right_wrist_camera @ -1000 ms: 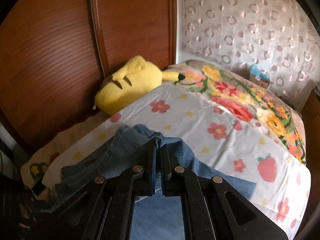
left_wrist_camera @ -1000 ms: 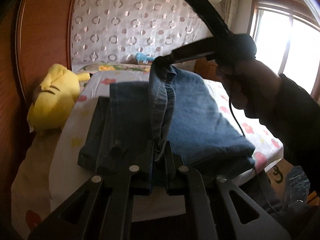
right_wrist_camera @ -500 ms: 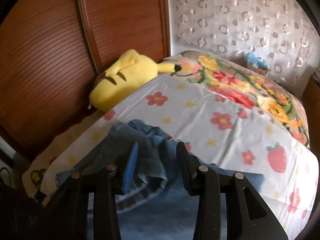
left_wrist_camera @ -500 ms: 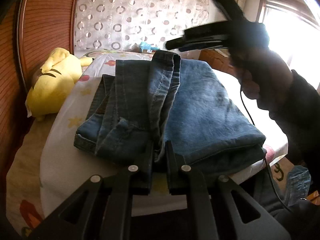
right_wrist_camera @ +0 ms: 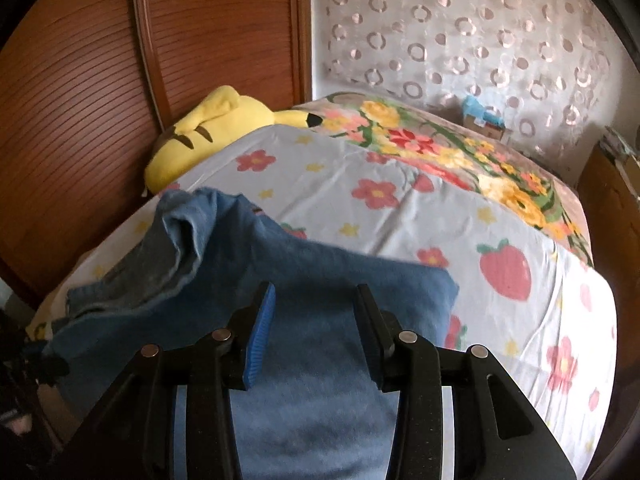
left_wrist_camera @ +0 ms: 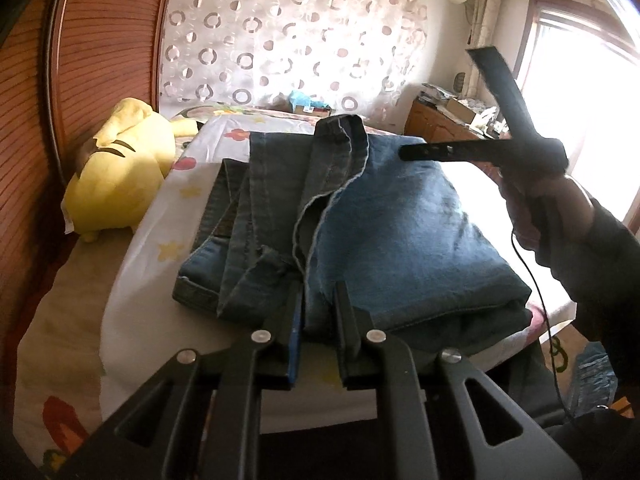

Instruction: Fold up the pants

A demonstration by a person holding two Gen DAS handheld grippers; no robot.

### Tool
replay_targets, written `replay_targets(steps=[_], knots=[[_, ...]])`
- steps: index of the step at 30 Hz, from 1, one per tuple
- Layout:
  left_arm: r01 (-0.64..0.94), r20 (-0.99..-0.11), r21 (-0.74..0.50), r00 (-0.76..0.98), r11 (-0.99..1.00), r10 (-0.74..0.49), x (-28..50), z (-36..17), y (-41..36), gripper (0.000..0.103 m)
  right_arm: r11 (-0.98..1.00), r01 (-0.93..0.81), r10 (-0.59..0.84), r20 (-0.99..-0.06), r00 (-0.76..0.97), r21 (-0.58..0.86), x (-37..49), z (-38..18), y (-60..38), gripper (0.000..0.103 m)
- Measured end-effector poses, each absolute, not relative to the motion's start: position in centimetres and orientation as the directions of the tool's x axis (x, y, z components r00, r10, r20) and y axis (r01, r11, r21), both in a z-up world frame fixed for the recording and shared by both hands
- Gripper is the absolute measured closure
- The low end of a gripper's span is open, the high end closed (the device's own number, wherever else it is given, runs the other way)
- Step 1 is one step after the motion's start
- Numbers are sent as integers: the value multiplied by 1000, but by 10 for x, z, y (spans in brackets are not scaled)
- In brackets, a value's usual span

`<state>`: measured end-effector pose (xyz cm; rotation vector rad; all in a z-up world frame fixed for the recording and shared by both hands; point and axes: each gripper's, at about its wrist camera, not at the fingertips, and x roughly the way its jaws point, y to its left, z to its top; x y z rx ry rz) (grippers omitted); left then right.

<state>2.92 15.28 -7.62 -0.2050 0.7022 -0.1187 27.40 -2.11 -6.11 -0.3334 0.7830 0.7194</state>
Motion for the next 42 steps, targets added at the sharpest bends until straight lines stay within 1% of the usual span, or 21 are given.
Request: replay_targets(steps=[5,6,8,14,18,24,30,34,38,42], knots=[[28,-636,-240,750,970,-179,25,-82,160,89,729,-684,471,-731,494,7,260,-66,-48,62],[26,-639,-237,749,971,-176,26,-82,161,89,732,-682,465,-730,501,-1,256,-67,-54,60],[26,-640,-233,749,972,-173,26,-82,160,89,738,-674,453,-729,513,-16,250,-69,-63,54],[28,-614,-211,774,977,-155,22,-73,157,89,766,-643,441,-734,516,8,232,-80,-96,52],[20,-587,-181,800,983,-124,19,-61,155,89,776,-629,456,-730,509,46,217,-83,-114,51],[26,-561,-169,819,985,-118,22,-47,151,89,786,-613,469,-723,507,79,195,-87,-129,50],[56,-563,-166,815,985,-141,33,-46,136,89,781,-618,467,-740,485,88,173,-99,-131,50],[94,-568,-147,807,985,-162,43,-45,117,89,787,-611,442,-769,462,84,166,-113,-132,50],[125,-572,-134,801,983,-180,54,-44,99,89,790,-605,451,-767,457,104,163,-117,-135,50],[147,-581,-127,791,981,-193,69,-46,84,89,789,-608,449,-757,475,86,160,-119,-134,50]])
